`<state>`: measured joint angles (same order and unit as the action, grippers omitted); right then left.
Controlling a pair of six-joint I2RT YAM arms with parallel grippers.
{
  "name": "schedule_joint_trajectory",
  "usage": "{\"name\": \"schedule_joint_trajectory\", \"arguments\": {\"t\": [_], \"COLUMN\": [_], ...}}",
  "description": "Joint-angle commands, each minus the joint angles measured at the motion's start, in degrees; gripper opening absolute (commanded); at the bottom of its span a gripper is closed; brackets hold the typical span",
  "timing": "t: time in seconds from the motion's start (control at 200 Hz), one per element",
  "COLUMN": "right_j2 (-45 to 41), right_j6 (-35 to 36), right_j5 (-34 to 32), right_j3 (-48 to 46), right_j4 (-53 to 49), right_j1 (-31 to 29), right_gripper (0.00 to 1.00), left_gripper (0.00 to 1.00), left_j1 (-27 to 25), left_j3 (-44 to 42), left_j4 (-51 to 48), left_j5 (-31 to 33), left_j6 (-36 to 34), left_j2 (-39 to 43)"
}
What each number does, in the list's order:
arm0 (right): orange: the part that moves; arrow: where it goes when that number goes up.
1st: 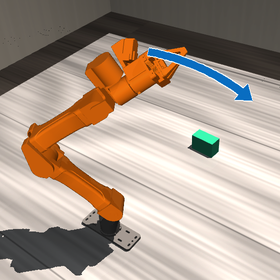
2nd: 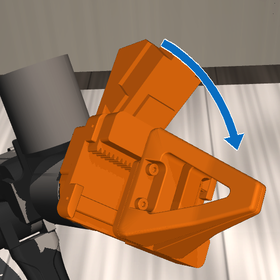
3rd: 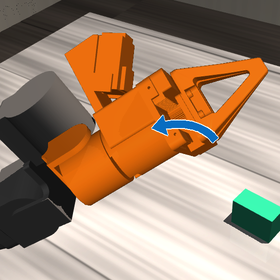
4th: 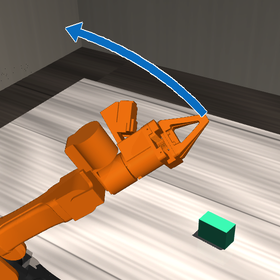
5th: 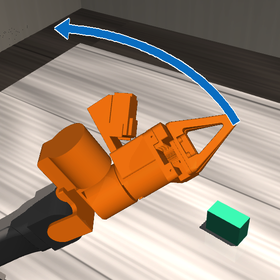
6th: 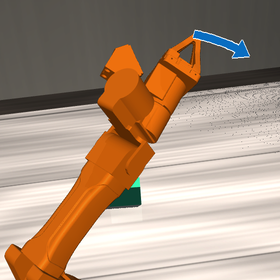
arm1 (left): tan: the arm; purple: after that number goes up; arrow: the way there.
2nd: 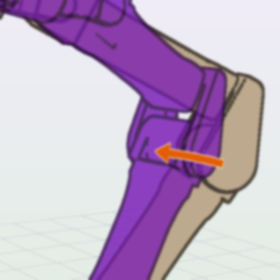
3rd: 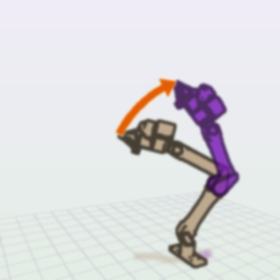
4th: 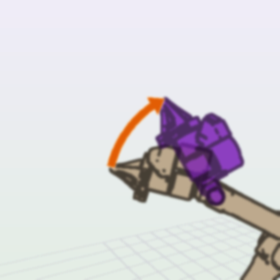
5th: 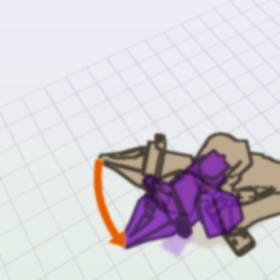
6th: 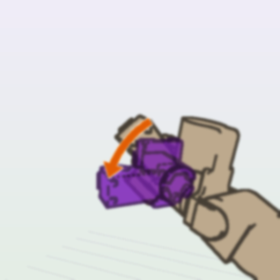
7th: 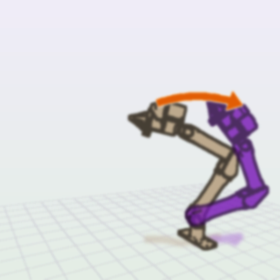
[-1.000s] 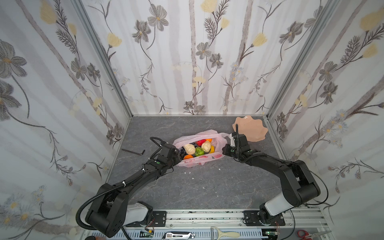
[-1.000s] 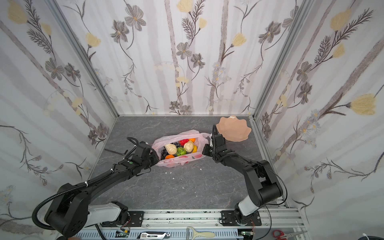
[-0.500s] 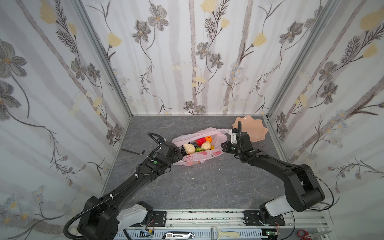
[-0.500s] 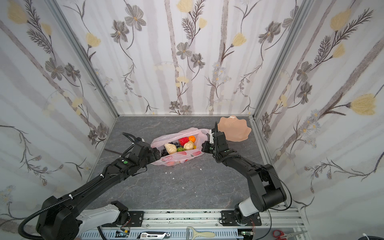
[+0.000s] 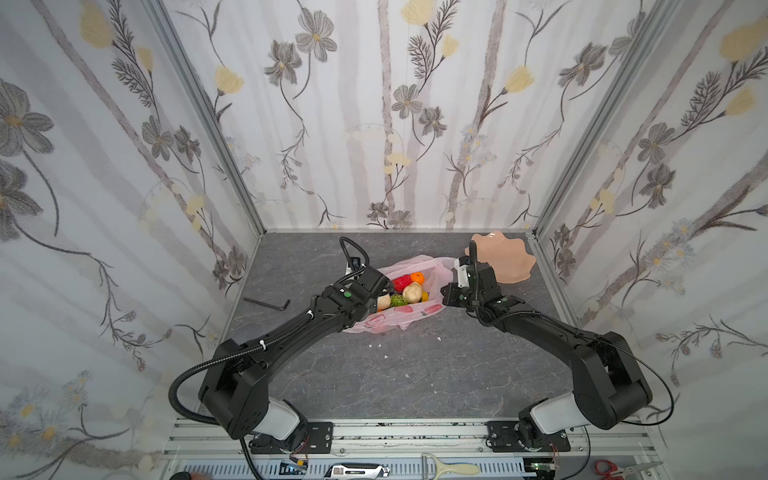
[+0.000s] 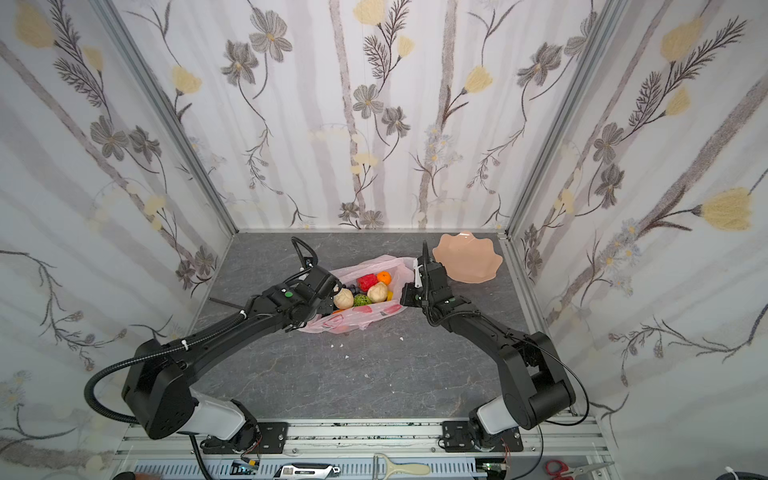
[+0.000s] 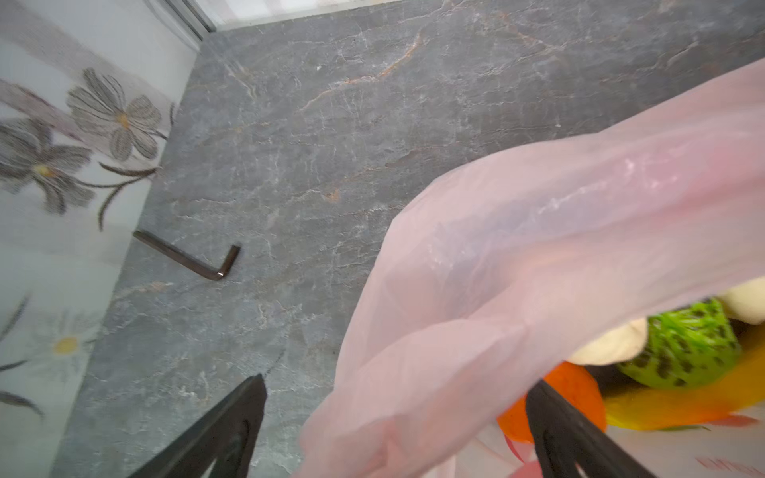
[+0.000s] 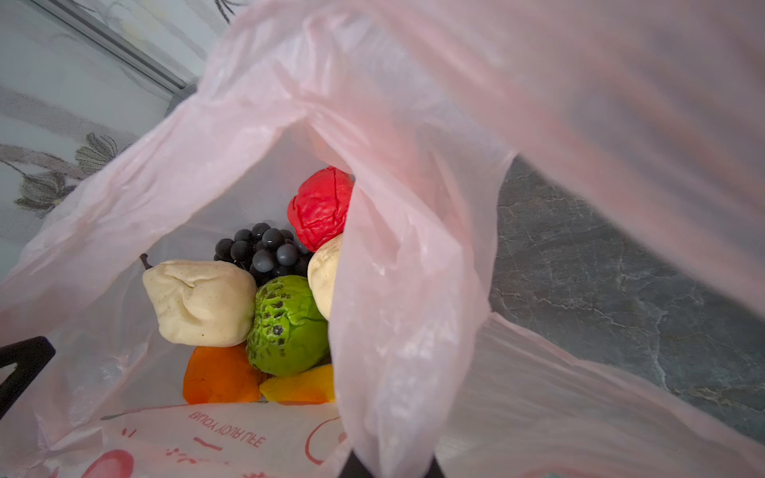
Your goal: Take the fake fruits out of the plastic bag
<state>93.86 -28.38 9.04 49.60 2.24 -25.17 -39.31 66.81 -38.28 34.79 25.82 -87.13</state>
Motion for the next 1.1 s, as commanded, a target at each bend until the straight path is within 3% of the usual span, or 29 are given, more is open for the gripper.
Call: {"name": "schedule_joint_trajectory", "arguments": {"t": [0.0, 0.08, 0.19, 0.36, 0.49, 0.669, 0.734, 0.819, 0.889, 0.979, 1.094], "right_j2": [-0.61, -0.79, -0.57, 1.05, 1.19, 1.44, 1.26, 0.44, -0.56, -2.06, -4.15], "right_j6": [0.98, 1.40, 2.65, 3.57, 2.91, 3.23, 3.72, 3.84, 3.45, 3.07, 2.57], "right_j5": [-0.58, -0.83, -2.71, -0.70, 2.50, 3.57, 3.38, 3.34, 3.31, 2.85, 1.41], "right_j3": [0.46, 0.25, -0.48, -2.13, -3.57, -3.15, -2.77, -2.81, -3.31, -3.92, -4.40], "right_j4": [0.31, 0.33, 0.39, 1.25, 3.08, 2.72, 2.04, 1.29, 1.02, 1.06, 0.73], "right_j1": [-0.22, -0.15, -0.07, 2.53, 4.04, 3.15, 2.30, 1.73, 1.55, 0.49, -1.57], "right_gripper": [0.00, 0.00, 0.00, 0.00, 0.00, 0.00, 0.00, 0.00, 0.00, 0.00, 0.00], "left_gripper": [0.93, 0.75, 0.38, 0.08, 0.01, 0.00, 0.10, 0.54, 0.78, 0.93, 1.00], "left_j1": [1.26, 5.11, 10.66, 25.83, 30.62, 29.36, 28.50, 26.69, 25.31, 23.71, 20.78], "left_j3": [2.66, 4.14, 5.12, -1.83, -2.19, 1.40, 2.68, 2.45, 0.44, -3.12, -7.91], "left_j4": [-1.71, -1.34, 1.08, 15.30, 18.00, 18.53, 18.35, 17.99, 17.77, 17.81, 17.91], "left_j5": [6.04, 3.17, -2.86, -29.11, -35.20, -38.43, -39.68, -36.83, -32.84, -29.40, -26.39], "left_j6": [-2.96, -1.10, 1.28, 5.92, 7.20, 6.19, 5.76, 5.55, 6.28, 8.50, 11.39], "left_j2": [-4.91, -7.71, -8.87, -6.65, -9.48, -12.29, -13.00, -11.40, -8.27, -3.32, 3.33]}}
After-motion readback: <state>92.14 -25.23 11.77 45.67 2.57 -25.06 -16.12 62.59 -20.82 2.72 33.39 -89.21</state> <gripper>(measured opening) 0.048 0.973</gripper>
